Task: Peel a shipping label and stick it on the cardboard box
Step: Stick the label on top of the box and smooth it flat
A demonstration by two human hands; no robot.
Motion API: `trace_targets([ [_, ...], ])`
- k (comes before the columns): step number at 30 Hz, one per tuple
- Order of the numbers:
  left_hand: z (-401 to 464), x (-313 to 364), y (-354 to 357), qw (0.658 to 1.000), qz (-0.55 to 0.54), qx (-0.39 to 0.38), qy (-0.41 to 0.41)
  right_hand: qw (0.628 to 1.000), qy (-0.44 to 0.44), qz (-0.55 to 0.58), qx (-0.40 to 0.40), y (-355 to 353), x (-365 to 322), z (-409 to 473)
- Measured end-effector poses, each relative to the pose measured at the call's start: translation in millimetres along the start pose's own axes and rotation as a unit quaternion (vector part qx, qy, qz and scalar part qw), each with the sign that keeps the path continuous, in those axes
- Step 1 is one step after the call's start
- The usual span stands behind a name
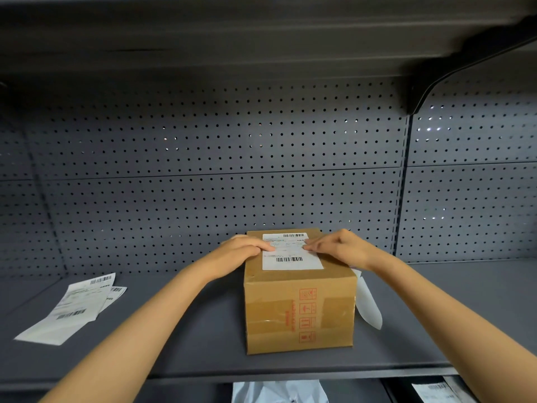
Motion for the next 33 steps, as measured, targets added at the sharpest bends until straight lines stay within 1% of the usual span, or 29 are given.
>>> trace_targets([
  [3, 0, -15, -11, 1.0, -0.001, 0.016, -0.002, 1.0, 0.001, 0.009, 0.009, -11, 6, -2],
  [6, 6, -7, -13, 1.0, 0.008, 0.026, 0.009, 1.0, 0.0, -0.013, 0.017, -13, 0, 6],
  [9, 18, 11, -4, 0.999, 0.021, 0.009, 0.024, 1.0, 0.004, -0.005, 0.026, -8, -8, 20],
  [14, 39, 11, 11, 1.0, 0.022, -0.011, 0.007, 1.0, 0.022, -0.011, 0.001, 9, -9, 35],
  [18, 36, -12, -3, 1.0, 0.009, 0.011, -0.001, 0.998, 0.059, 0.009, 0.027, -2, 11, 33],
  [22, 32, -32, -20, 0.999, -0.016, 0.038, -0.005, 0.997, 0.05, 0.036, 0.054, -16, 22, 29],
  [26, 32, -21, -24, 0.999, -0.001, 0.047, -0.002, 0.996, 0.057, 0.001, 0.069, -18, 14, 36],
  [30, 43, 7, -2, 0.999, 0.03, 0.006, 0.017, 0.999, 0.035, -0.031, 0.027, 3, -4, 47],
  [33, 49, 6, 9, 0.996, 0.082, -0.022, -0.01, 0.997, 0.044, -0.062, 0.03, 4, -6, 48],
])
Point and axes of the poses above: each hand's wrist, its own z-axis towards the middle knuckle, its own y-axis out of the palm, x = y × z, the point moved 10 cm from there along z, towards the middle knuckle, and after that the axes turned 5 degrees about -x, right-handed, at the moved point
